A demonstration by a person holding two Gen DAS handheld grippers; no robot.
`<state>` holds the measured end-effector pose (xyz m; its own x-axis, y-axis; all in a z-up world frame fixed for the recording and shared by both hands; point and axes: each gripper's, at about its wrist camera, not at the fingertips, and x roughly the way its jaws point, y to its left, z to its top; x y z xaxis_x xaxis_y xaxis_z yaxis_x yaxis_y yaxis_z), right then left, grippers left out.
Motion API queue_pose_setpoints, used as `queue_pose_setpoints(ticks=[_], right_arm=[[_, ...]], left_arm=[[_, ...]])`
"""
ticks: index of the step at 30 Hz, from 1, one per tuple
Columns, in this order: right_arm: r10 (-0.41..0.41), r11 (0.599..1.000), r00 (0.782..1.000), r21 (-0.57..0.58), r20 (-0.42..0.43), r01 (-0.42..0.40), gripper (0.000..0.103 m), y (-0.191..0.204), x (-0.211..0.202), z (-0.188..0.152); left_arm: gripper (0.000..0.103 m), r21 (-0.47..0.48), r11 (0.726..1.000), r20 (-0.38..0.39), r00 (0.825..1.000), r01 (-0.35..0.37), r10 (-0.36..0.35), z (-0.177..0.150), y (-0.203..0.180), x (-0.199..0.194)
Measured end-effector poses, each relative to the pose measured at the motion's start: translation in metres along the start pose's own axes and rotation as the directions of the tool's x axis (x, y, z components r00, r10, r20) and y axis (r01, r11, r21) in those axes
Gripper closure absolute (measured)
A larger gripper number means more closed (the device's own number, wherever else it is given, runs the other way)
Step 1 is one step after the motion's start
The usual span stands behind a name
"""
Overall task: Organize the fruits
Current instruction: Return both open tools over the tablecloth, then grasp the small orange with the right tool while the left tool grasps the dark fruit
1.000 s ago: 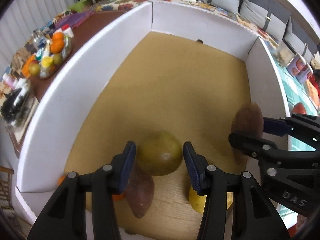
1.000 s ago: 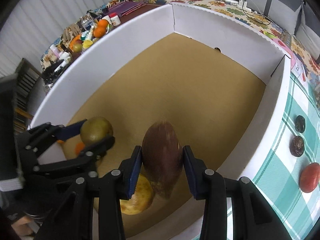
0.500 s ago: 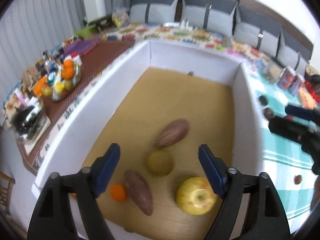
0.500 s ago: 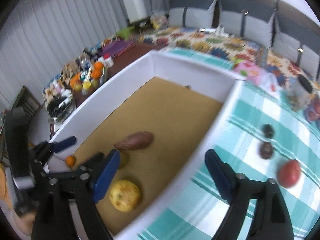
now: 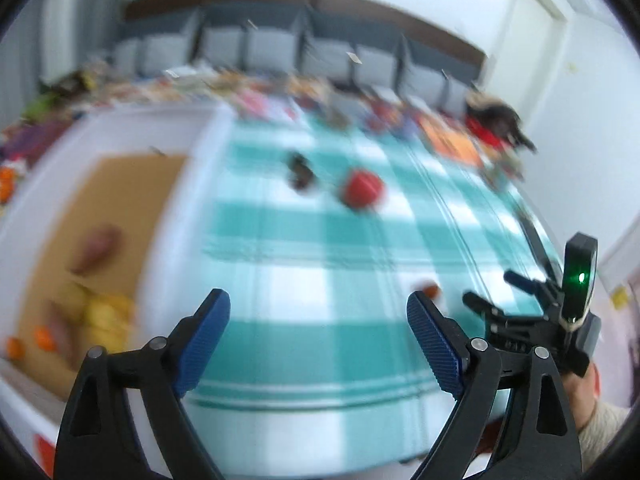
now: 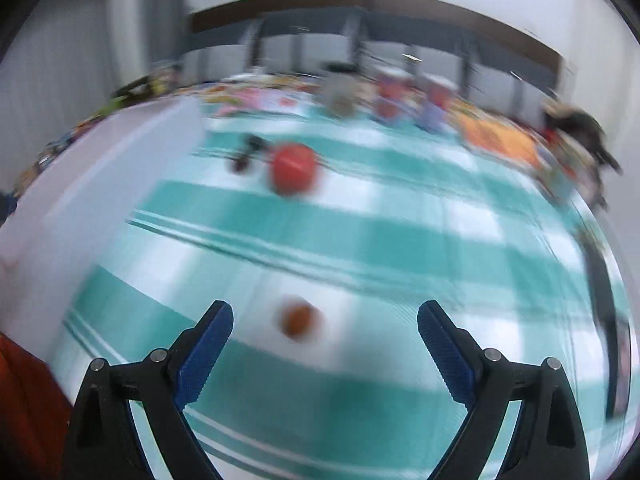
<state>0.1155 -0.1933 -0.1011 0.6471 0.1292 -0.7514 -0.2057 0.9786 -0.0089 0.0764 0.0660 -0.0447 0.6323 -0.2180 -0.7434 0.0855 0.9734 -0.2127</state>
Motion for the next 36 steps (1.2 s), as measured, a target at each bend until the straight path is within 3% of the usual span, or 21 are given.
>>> queue_pose_setpoints(ticks=[5,13,19,22,25,30,31,33,36], right_arm=[[-0.055,0.994,0.998,0.092,-0.012,0.056,0.010,-0.056,0.003,-0.046],[0.018,0.977,0.999,0.212,-0.043,-0.008,0.010,-0.097,0.015,-0.051],[0.153,0.966,0.988,0.208,0.010,-0.151,0.010,-0.083,0.012,-0.051],[0.259,0.954,0.966,0.156,0.005,-0.257,0.010,-0.055,0.020,-0.042],[0.356,0.930,0.934,0.094,-0.006,-0.354,0.023,-0.028,0.030,-0.027],[0.257,0.962,0.963,-0.067,-0.085,-0.263,0.054,0.014,0.061,-0.010],[0.245,0.963,0.965,-0.091,-0.094,-0.254,0.070,0.017,0.065,-0.010],[0.187,0.963,0.979,-0.183,-0.080,-0.199,0.074,0.028,0.066,-0.014],[0.166,0.970,0.985,-0.172,-0.055,-0.173,0.075,0.022,0.062,-0.015]], left_arm=[[0.012,0.054,0.999,-0.115,0.993,0.005,0.001,-0.029,-0.031,0.066],[0.012,0.152,0.981,-0.113,0.984,-0.121,0.139,-0.050,-0.039,0.120],[0.002,0.169,0.977,-0.045,0.990,-0.127,0.136,-0.054,-0.036,0.123],[0.002,0.170,0.977,-0.040,0.990,-0.129,0.137,-0.055,-0.037,0.122],[0.002,0.170,0.977,-0.036,0.990,-0.131,0.139,-0.055,-0.038,0.124],[0.002,0.170,0.977,-0.035,0.990,-0.131,0.139,-0.055,-0.038,0.124],[0.002,0.170,0.977,-0.035,0.990,-0.131,0.139,-0.055,-0.038,0.124],[0.002,0.170,0.977,-0.034,0.990,-0.131,0.139,-0.055,-0.039,0.124],[0.002,0.170,0.976,-0.034,0.989,-0.133,0.141,-0.055,-0.039,0.124]])
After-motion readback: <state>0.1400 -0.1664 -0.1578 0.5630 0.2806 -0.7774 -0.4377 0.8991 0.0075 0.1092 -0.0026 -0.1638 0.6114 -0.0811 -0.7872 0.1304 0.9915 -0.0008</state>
